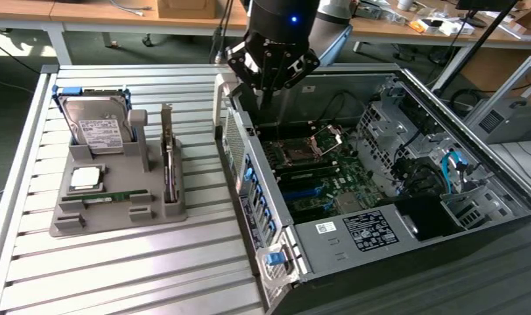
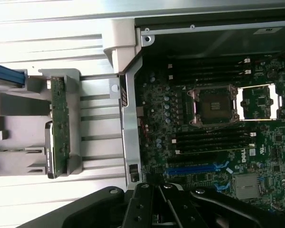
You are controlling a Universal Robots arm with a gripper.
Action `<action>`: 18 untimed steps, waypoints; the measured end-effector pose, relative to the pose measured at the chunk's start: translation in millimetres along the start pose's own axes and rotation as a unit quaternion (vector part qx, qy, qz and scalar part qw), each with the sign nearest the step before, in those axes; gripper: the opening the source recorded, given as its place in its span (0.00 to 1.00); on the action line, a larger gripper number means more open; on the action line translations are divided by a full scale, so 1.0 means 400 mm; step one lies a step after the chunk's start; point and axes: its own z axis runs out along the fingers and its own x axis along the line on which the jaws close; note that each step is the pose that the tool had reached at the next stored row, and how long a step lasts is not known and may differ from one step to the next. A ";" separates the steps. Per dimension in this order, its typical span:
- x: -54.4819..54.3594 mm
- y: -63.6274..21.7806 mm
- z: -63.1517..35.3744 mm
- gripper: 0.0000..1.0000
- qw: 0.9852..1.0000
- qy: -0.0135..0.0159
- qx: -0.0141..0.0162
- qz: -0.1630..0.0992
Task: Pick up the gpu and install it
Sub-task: 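Reach for the gpu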
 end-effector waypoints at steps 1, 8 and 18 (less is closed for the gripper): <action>0.001 0.000 0.000 0.10 1.000 0.000 0.000 0.000; 0.008 -0.001 0.000 0.10 1.000 0.000 0.000 0.000; 0.017 -0.001 0.000 0.10 1.000 0.000 0.000 0.000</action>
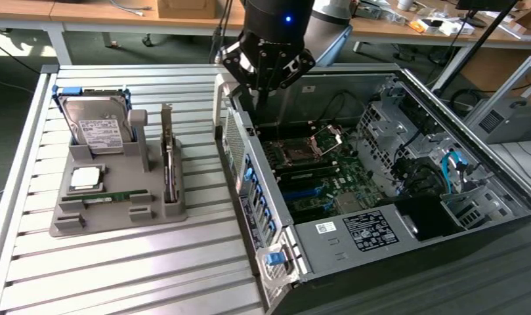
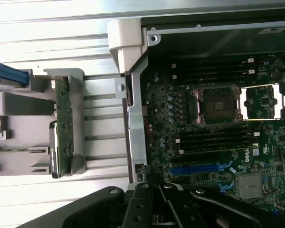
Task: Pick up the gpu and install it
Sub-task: 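Reach for the gpu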
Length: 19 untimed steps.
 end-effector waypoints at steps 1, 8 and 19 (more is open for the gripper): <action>0.001 0.000 0.000 0.10 1.000 0.000 0.000 0.000; 0.008 -0.001 0.000 0.10 1.000 0.000 0.000 0.000; 0.021 -0.002 0.000 0.10 1.000 0.000 0.000 0.000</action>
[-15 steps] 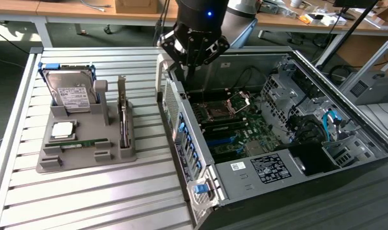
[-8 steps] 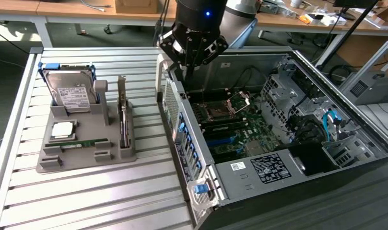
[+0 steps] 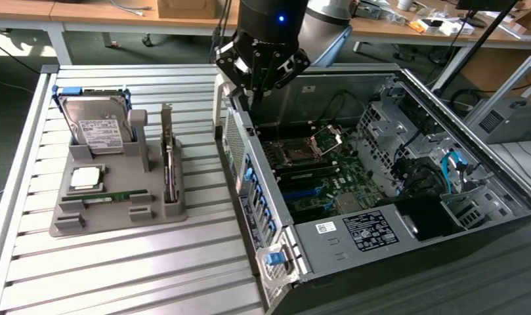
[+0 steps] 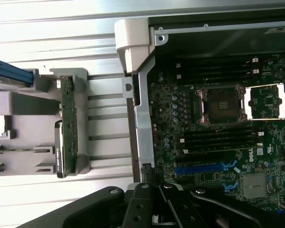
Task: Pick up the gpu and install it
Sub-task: 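Reach for the gpu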
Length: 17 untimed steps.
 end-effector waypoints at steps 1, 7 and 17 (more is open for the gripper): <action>0.001 0.000 0.000 0.10 1.000 0.000 0.000 0.000; 0.008 -0.001 0.000 0.10 1.000 0.000 0.000 0.000; 0.019 -0.001 -0.001 0.10 1.000 0.000 0.000 0.000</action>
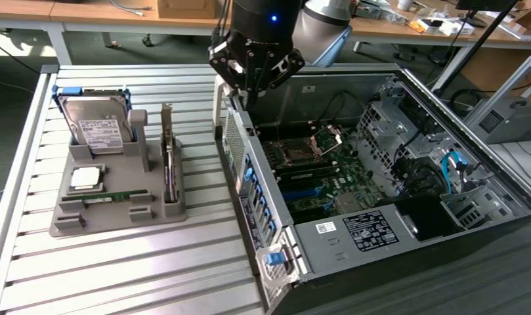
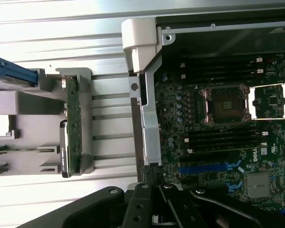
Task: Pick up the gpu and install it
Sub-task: 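Reach for the gpu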
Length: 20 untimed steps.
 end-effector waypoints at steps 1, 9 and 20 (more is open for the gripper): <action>0.001 0.000 0.000 0.10 1.000 0.000 0.000 0.000; 0.009 -0.001 0.000 0.10 1.000 0.000 0.000 0.000; 0.018 -0.001 0.000 0.10 1.000 0.000 0.000 0.000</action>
